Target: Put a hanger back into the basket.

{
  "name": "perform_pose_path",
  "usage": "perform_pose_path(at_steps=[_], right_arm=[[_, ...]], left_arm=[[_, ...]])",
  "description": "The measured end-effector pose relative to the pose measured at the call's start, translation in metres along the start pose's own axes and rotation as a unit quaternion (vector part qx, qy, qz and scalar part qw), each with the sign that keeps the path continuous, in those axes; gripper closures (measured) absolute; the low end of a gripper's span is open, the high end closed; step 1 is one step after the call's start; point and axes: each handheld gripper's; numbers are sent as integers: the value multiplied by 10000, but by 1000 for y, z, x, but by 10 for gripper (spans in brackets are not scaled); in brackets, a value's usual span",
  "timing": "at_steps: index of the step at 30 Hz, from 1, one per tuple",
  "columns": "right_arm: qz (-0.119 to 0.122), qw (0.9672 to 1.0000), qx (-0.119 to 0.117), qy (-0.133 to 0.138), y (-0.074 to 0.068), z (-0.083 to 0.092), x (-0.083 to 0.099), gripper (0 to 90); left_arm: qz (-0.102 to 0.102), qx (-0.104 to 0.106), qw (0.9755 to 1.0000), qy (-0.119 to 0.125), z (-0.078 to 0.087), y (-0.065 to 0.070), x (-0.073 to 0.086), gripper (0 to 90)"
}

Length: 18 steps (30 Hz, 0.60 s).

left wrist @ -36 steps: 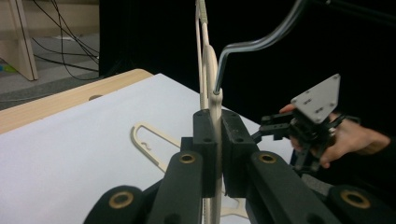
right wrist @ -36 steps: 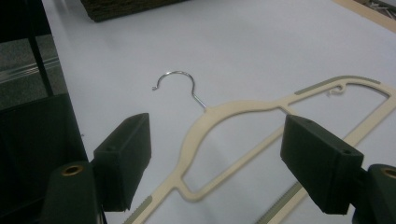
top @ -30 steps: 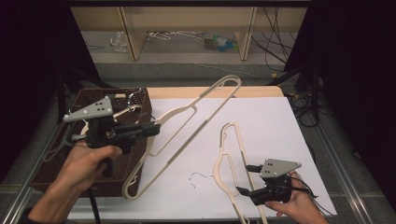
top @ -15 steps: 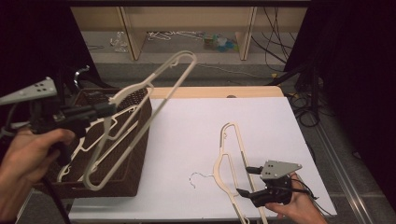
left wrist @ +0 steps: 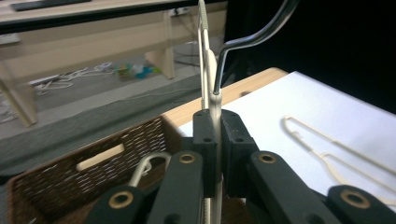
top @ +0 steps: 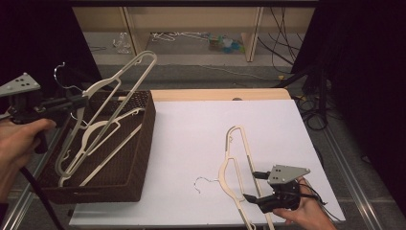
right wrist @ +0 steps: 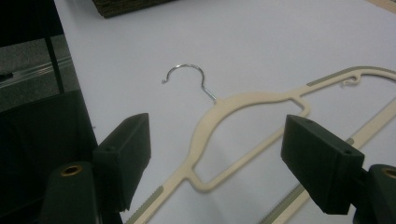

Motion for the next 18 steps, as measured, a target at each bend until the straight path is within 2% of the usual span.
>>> perform_pose_path(at_steps=[3,7,9,11,15,18], right_arm=[[39,10000,-29,-4,1,1,0,253],[2,10000,-15,10,1,1,2,251],[-10,10000,-20,2,1,1,2,252],[-9,10000,-7,5,2,2,2,246],[-23,10000,-3,3,2,2,2,244],[-14,10000,-14,3,1,2,3,244]], left_arm=[[-156,-36,9998,-88,-5,-11,10,857],[-236,-176,9992,-272,-10,-23,27,857],[-194,-205,9991,-301,-11,-26,31,857],[-95,-276,9988,-389,-13,-34,45,857],[-52,-311,9984,-460,-14,-39,57,857],[-19,-239,9984,-510,-15,-46,67,857]])
Point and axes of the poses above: each handheld gripper's, and its own axes: z roughly backward along the jaws, x roughly out of its underside, y roughly to its right, and after that the axes turned 4 degrees about x, right-handed
